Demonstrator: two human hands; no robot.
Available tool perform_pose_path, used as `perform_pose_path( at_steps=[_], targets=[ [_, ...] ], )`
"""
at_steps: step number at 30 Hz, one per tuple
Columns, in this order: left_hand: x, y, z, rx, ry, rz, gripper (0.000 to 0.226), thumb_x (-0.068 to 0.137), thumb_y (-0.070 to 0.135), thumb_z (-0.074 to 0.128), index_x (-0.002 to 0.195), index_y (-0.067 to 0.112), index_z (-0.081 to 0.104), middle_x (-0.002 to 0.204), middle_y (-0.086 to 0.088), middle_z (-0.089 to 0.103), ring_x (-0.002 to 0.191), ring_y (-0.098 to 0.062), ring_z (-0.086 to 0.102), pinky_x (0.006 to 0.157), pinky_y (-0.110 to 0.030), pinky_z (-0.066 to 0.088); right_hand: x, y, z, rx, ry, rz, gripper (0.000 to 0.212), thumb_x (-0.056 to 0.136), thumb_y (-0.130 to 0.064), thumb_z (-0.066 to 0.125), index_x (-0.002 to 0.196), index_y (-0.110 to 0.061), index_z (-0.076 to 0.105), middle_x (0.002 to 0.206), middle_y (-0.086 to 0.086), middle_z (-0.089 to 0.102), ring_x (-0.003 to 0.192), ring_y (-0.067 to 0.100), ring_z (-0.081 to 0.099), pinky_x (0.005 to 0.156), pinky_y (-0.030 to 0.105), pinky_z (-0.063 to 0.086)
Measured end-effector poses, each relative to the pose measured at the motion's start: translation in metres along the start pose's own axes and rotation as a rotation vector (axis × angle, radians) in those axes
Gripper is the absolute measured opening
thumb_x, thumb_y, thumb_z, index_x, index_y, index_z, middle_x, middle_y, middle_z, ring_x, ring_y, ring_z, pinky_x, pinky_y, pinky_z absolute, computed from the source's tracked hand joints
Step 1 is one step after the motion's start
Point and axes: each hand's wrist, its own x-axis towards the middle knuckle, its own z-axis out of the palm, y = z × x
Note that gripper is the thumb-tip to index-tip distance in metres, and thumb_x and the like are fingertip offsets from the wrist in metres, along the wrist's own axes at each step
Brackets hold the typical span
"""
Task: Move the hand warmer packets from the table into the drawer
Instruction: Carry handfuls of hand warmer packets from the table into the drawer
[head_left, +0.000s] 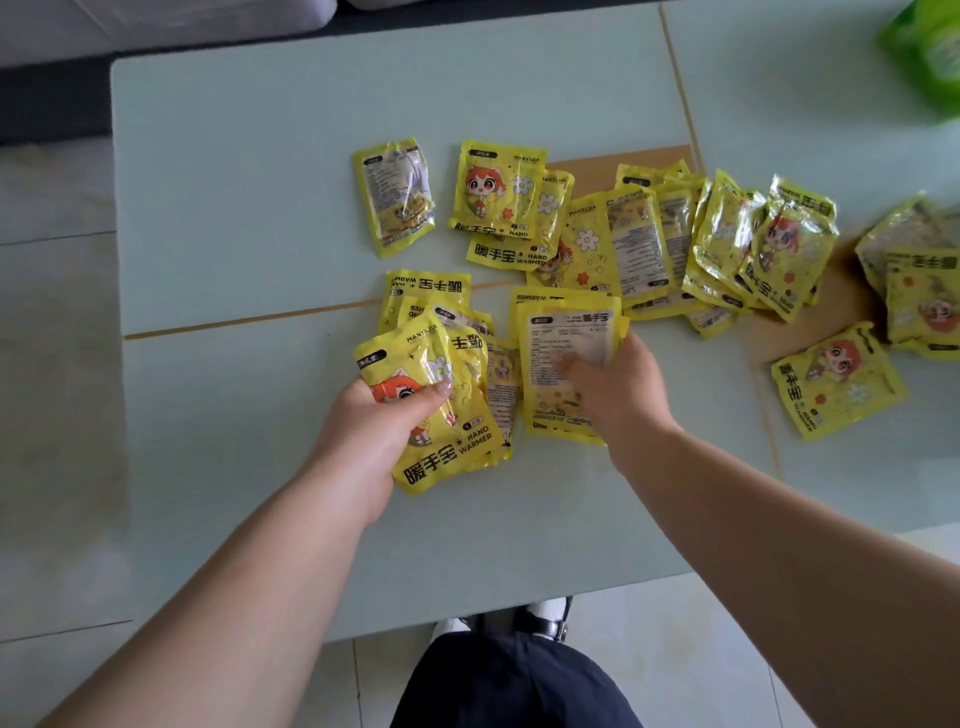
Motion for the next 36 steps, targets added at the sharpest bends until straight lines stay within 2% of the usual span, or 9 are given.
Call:
perform_pose_path(
  at_steps=[4,8,10,13,22,28,30,34,36],
  targets=[
    [0.002,-0.016,0.013,0.171,0.156,0.05,0.021,0.074,0.022,0.078,0.088,0.02,0.064,0.09,-0.001,0.07,0.079,-0.022,0.066,0.068,-0.03,0.05,-0.004,0.006,-0.015,0.124,0.074,0.017,0.017,0.081,-0.02,0.069,0.096,-0.024,0.06,0.087,-0.005,0.067,0.076,0.015,0.062,0.071,0.034,0.052],
    [0.001,-0.03,0.034,0.247,0.302,0.088,0.025,0.072,0.027,0.078,0.087,0.021,0.06,0.094,-0.005,0.07,0.086,-0.03,0.067,0.081,-0.043,0.054,-0.013,0.011,-0.031,0.284,0.048,0.049,0.017,0.082,-0.015,0.071,0.088,-0.027,0.06,0.095,0.004,0.073,0.086,0.026,0.07,0.073,0.042,0.057],
    [-0.001,-0.034,0.044,0.251,0.352,0.095,0.028,0.072,0.028,0.078,0.091,0.018,0.06,0.098,-0.007,0.07,0.089,-0.032,0.066,0.083,-0.044,0.054,-0.018,0.012,-0.038,0.366,0.023,0.079,0.017,0.083,-0.013,0.069,0.089,-0.027,0.06,0.099,0.01,0.073,0.093,0.037,0.069,0.077,0.052,0.057],
    [0.0,-0.038,0.051,0.253,0.383,0.08,0.033,0.073,0.026,0.078,0.099,0.013,0.062,0.104,-0.01,0.069,0.095,-0.033,0.065,0.083,-0.04,0.052,-0.024,0.017,-0.046,0.438,-0.003,0.102,0.017,0.085,-0.009,0.066,0.091,-0.024,0.062,0.1,0.013,0.072,0.095,0.039,0.068,0.083,0.061,0.052],
    [-0.003,-0.036,0.06,0.274,0.369,0.084,0.032,0.077,0.025,0.075,0.101,0.013,0.059,0.108,-0.009,0.067,0.099,-0.033,0.063,0.079,-0.035,0.046,-0.027,0.027,-0.055,0.464,0.005,0.12,0.018,0.082,-0.008,0.068,0.094,-0.021,0.062,0.098,0.009,0.073,0.089,0.03,0.071,0.083,0.056,0.054],
    [-0.005,-0.034,0.066,0.271,0.322,0.087,0.028,0.077,0.026,0.075,0.091,0.017,0.052,0.094,-0.003,0.061,0.094,-0.031,0.063,0.079,-0.036,0.048,-0.028,0.035,-0.062,0.474,0.017,0.136,0.018,0.083,-0.01,0.068,0.096,-0.021,0.063,0.099,0.009,0.073,0.089,0.031,0.071,0.082,0.057,0.054],
    [-0.006,-0.034,0.067,0.244,0.282,0.085,0.029,0.077,0.026,0.075,0.095,0.015,0.055,0.097,-0.002,0.064,0.091,-0.03,0.063,0.079,-0.036,0.05,-0.03,0.038,-0.066,0.483,0.028,0.142,0.018,0.082,-0.012,0.07,0.096,-0.021,0.063,0.098,0.008,0.074,0.088,0.031,0.071,0.081,0.057,0.055],
    [-0.014,-0.032,0.075,0.159,0.151,0.108,0.026,0.076,0.024,0.076,0.095,0.016,0.06,0.09,0.0,0.067,0.075,-0.017,0.062,0.062,-0.027,0.046,-0.038,0.046,-0.081,0.554,0.05,0.158,0.017,0.083,-0.01,0.068,0.096,-0.02,0.063,0.091,0.005,0.075,0.081,0.025,0.073,0.076,0.051,0.058],
    [-0.018,-0.029,0.08,0.171,0.102,0.112,0.024,0.074,0.025,0.077,0.09,0.019,0.06,0.092,-0.003,0.069,0.081,-0.022,0.065,0.071,-0.034,0.053,-0.044,0.051,-0.091,0.591,0.064,0.171,0.018,0.083,-0.008,0.067,0.098,-0.018,0.064,0.09,0.005,0.075,0.08,0.024,0.074,0.074,0.048,0.058]
  ],
)
